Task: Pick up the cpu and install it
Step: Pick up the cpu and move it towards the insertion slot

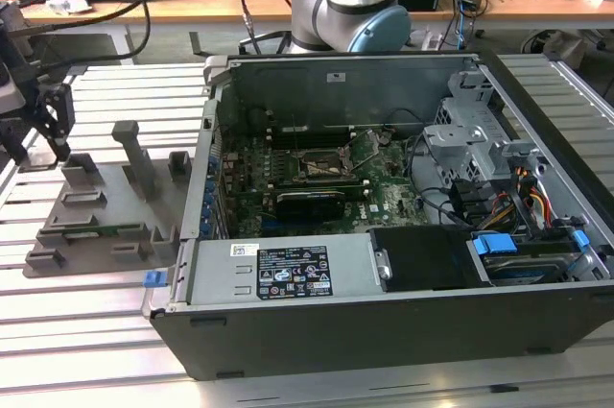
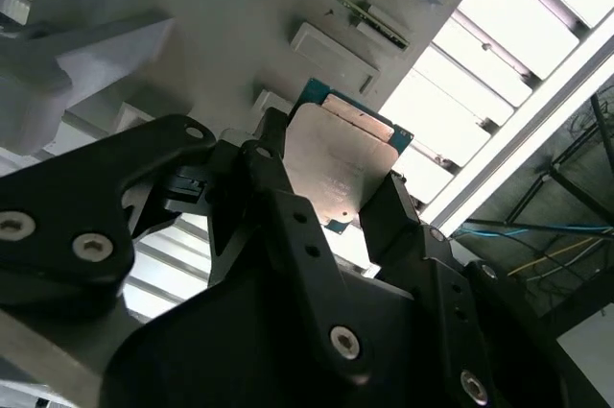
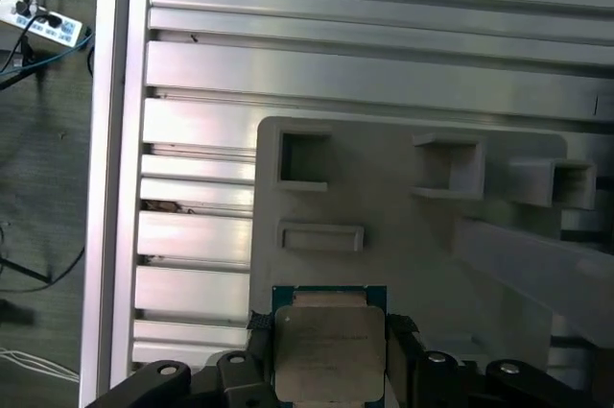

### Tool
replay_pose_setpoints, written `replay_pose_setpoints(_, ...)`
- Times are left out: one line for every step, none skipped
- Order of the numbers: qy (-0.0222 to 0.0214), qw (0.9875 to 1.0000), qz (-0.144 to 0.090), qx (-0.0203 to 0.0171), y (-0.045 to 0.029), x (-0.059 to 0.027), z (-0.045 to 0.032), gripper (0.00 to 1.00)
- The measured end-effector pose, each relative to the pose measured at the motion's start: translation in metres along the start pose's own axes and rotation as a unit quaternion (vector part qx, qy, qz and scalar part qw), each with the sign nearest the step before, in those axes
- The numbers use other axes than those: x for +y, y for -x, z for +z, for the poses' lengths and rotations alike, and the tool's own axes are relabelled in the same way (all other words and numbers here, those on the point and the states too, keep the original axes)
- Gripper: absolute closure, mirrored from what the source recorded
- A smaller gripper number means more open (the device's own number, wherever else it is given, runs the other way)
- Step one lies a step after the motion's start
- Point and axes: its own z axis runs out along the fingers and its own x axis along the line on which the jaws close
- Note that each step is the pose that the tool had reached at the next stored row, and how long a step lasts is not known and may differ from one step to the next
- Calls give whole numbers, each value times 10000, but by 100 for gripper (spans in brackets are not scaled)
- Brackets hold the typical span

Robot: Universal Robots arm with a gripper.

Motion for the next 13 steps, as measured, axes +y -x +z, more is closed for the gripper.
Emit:
replay_pose_setpoints(0,10000,0,0,0,-1,-29,45)
replay_pose_setpoints(0,10000,0,0,0,-2,-49,45)
replay_pose_setpoints(0,10000,0,1,0,-3,-68,45)
replay_pose_setpoints(0,10000,0,0,1,-4,-96,45)
replay_pose_setpoints(0,10000,0,0,1,-5,-116,45)
replay_pose_setpoints(0,10000,0,0,1,-7,-152,45)
replay_pose_setpoints(0,10000,0,0,2,-8,-177,45)
replay_pose_setpoints(0,10000,0,0,2,-9,-203,45)
replay_pose_setpoints(0,10000,0,0,2,-11,-236,45)
replay_pose_setpoints(0,10000,0,0,2,-12,-265,45)
replay_pose_setpoints(0,10000,0,0,3,-15,-310,45)
replay_pose_setpoints(0,10000,0,0,3,-16,-345,45)
replay_pose_setpoints(0,10000,0,0,4,-17,-372,45)
